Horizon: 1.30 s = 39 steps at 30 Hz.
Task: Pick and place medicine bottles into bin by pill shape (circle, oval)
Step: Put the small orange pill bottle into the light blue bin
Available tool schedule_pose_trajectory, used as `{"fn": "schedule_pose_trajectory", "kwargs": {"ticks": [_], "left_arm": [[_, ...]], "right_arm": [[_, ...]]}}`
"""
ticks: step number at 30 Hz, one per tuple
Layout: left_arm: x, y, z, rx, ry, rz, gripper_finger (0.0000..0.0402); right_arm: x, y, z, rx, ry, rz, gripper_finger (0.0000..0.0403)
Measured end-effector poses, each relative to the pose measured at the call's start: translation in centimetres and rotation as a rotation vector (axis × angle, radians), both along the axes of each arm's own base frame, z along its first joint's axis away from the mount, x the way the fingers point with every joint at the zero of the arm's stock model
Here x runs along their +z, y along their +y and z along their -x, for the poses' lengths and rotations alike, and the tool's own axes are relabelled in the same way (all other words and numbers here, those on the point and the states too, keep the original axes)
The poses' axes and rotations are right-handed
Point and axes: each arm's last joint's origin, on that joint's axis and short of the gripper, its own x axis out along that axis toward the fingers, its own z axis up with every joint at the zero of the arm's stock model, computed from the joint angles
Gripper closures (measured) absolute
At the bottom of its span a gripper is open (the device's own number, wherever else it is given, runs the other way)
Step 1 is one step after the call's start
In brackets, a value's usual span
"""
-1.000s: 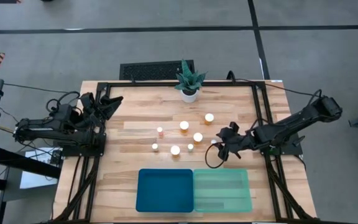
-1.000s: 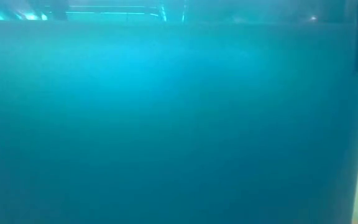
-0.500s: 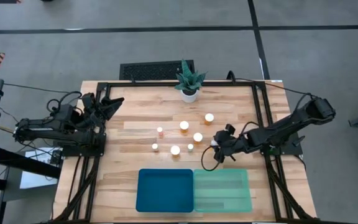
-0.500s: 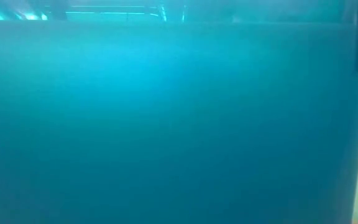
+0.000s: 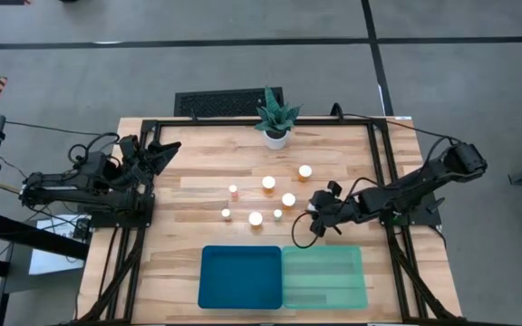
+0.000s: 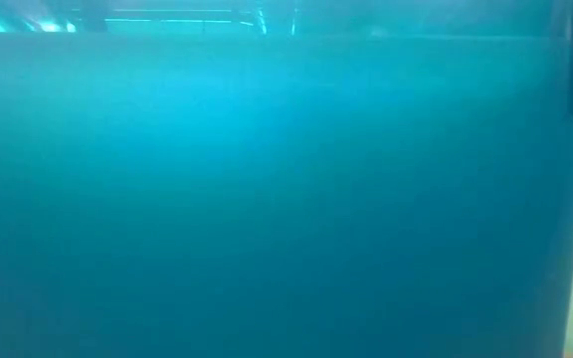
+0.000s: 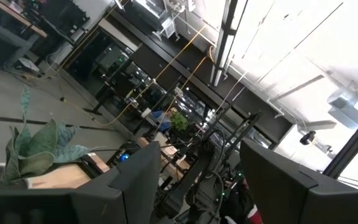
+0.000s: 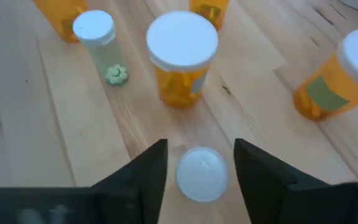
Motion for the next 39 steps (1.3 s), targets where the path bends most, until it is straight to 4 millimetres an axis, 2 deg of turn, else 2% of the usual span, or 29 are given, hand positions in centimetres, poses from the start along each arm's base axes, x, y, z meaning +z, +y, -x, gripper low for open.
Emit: {"fn": "schedule_pose_trajectory", "kwargs": {"ticks": [8,13,17,25,31,39], "left_arm": [[0.0,0.0,0.0,0.0,0.0,0.0,0.0187],[0.0,0.0,0.0,-0.001,0.0,0.002,0.0187],[0.0,0.0,0.0,-0.002,-0.002,0.005,0.0187],[0.0,0.0,0.0,-0.002,-0.002,0.006,0.0187],[0.0,0.0,0.0,-0.002,-0.002,0.006,0.0187],[0.0,0.0,0.0,-0.002,-0.002,0.006,0.0187]], "right_arm": [[0.0,0.0,0.0,0.01,0.007,-0.011,0.0288],[0.0,0.1,0.0,0.007,0.0,-0.024,0.0285],[0.8,0.0,0.1,0.009,-0.038,-0.045,0.028],[4.5,0.5,1.8,0.037,-0.218,-0.128,0.028],[6.6,3.0,4.0,0.136,-0.311,-0.309,0.0279],[6.9,7.7,7.3,0.216,-0.288,-0.614,0.028]]}}
